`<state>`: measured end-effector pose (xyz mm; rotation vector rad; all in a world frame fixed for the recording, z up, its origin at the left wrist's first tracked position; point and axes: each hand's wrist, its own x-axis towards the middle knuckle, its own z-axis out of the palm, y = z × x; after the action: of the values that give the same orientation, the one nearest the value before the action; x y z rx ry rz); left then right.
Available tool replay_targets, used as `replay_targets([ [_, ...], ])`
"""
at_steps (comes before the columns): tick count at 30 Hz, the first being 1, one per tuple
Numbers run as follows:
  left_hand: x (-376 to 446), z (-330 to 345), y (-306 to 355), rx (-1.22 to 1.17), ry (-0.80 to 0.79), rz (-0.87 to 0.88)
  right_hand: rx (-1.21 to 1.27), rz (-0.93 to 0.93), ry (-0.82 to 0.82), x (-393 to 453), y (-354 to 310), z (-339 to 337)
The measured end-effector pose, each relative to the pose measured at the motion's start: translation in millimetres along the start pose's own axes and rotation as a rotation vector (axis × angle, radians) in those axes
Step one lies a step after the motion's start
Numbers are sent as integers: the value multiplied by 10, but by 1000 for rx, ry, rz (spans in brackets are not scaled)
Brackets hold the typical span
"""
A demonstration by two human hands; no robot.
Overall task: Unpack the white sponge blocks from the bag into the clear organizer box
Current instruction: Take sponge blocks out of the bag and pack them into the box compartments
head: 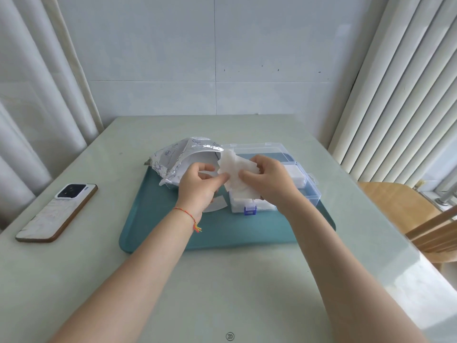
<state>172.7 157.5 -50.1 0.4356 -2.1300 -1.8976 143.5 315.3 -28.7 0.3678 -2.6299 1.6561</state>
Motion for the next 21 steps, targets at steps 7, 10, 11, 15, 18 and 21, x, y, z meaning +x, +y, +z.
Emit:
replay_targets([
  [7,-29,63,66,51,-119,111,10,-83,-12,-90,-14,11],
  [10,-43,77,77,67,-171,144,17,-87,-41,-114,-26,17],
  [11,-51,75,83,59,-172,152,25,-78,-52,-117,-31,17],
  [15,-41,57,102,-99,-156,64,88,-8,-62,-91,-17,-12],
  [18,20,16,48,-120,-111,19,139,50,-32,-59,17,-43],
  [21,33,-13,10,-115,-63,-15,283,103,33,-43,18,-71],
])
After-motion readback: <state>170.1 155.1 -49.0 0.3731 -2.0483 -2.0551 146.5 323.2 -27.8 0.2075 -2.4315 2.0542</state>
